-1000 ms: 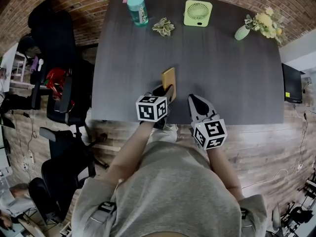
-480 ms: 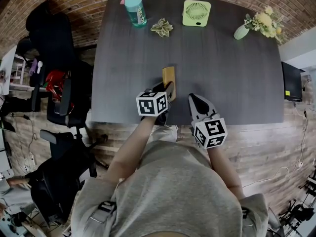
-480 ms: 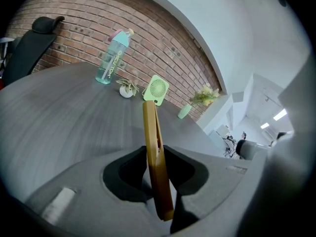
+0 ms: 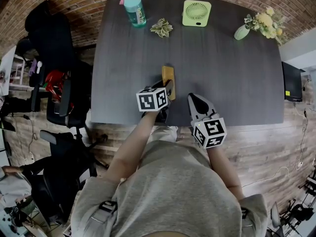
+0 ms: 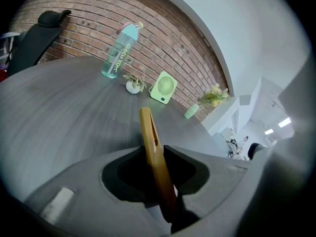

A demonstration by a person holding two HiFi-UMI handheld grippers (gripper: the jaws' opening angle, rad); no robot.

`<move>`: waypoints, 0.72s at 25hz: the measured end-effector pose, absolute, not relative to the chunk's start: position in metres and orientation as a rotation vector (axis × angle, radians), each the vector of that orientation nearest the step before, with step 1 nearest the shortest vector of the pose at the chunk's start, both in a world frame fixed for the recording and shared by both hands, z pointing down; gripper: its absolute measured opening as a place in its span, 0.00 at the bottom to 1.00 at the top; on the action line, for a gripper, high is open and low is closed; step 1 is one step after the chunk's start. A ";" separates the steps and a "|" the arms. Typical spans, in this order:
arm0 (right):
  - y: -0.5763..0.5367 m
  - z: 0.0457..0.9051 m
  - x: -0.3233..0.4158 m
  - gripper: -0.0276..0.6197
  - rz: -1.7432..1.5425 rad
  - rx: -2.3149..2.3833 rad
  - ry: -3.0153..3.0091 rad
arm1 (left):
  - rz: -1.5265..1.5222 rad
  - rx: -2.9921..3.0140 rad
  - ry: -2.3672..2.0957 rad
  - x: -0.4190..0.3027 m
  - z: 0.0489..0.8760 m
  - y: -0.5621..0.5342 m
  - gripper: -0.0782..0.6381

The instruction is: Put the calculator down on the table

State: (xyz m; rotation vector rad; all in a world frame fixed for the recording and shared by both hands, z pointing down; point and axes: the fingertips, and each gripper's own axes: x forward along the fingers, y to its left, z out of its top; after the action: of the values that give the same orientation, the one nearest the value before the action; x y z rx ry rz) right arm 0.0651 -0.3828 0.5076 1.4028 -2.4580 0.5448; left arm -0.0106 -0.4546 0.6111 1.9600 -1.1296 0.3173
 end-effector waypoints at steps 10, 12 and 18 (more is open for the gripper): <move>-0.386 0.508 0.067 0.05 0.550 1.407 -2.455 | 0.359 1.946 -1.161 -0.016 0.619 -0.457 0.28; -0.386 0.508 0.066 0.05 0.547 1.405 -2.458 | 0.367 1.937 -1.168 -0.019 0.622 -0.457 0.28; -0.386 0.507 0.064 0.05 0.543 1.400 -2.465 | 0.409 1.930 -1.200 -0.026 0.627 -0.456 0.32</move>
State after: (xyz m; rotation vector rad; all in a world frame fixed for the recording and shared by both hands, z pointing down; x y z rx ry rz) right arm 0.0641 -0.3857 0.5067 1.3999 -2.4651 0.5428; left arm -0.0256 -0.4560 0.6265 1.9300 -1.2003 0.4086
